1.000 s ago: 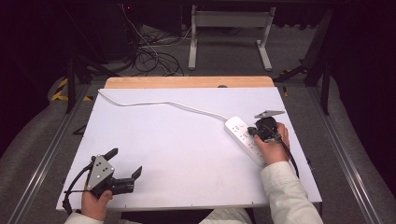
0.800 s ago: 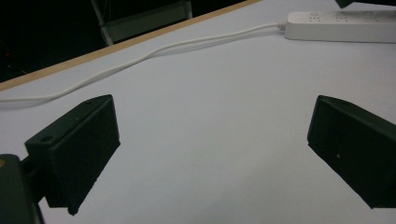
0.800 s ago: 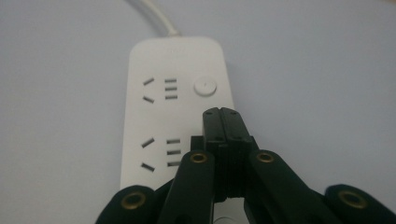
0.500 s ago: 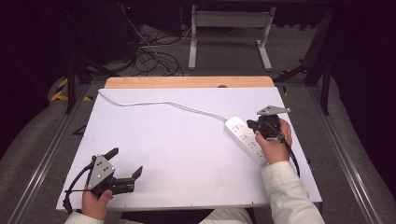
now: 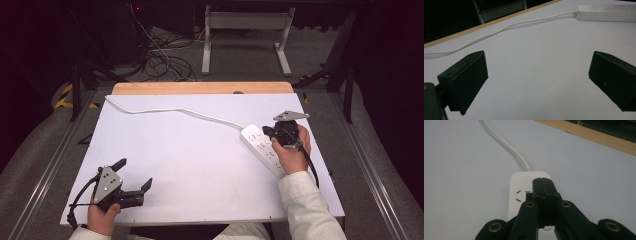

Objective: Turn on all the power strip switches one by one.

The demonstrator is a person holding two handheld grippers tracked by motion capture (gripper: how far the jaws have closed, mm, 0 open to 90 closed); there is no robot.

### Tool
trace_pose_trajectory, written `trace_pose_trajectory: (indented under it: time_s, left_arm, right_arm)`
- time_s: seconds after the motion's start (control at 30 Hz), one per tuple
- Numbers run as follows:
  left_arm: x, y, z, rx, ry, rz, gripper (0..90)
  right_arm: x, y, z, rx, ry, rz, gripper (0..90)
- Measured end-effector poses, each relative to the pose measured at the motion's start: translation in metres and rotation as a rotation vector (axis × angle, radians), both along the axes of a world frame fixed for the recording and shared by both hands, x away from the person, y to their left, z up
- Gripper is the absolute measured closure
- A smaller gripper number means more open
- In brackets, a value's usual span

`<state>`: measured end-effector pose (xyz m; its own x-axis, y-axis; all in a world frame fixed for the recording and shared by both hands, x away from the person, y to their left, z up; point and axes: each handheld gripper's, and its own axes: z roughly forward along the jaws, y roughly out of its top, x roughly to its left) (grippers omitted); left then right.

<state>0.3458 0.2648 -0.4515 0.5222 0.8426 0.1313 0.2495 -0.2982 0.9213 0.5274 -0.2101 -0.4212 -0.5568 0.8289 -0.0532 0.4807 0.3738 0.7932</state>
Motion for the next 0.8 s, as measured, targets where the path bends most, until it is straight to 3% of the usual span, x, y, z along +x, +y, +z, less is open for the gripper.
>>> trace_pose_trajectory:
  time_s: [0.37, 0.8]
  left_arm:
    - [0.001, 0.000, -0.001, -0.003, 0.005, 0.009, 2.5]
    - [0.000, 0.001, -0.001, -0.009, 0.005, 0.018, 2.5]
  right_arm:
    - [0.021, 0.011, -0.016, -0.024, 0.055, -0.009, 90.0]
    - [0.035, 0.016, -0.029, -0.058, 0.080, -0.030, 90.0]
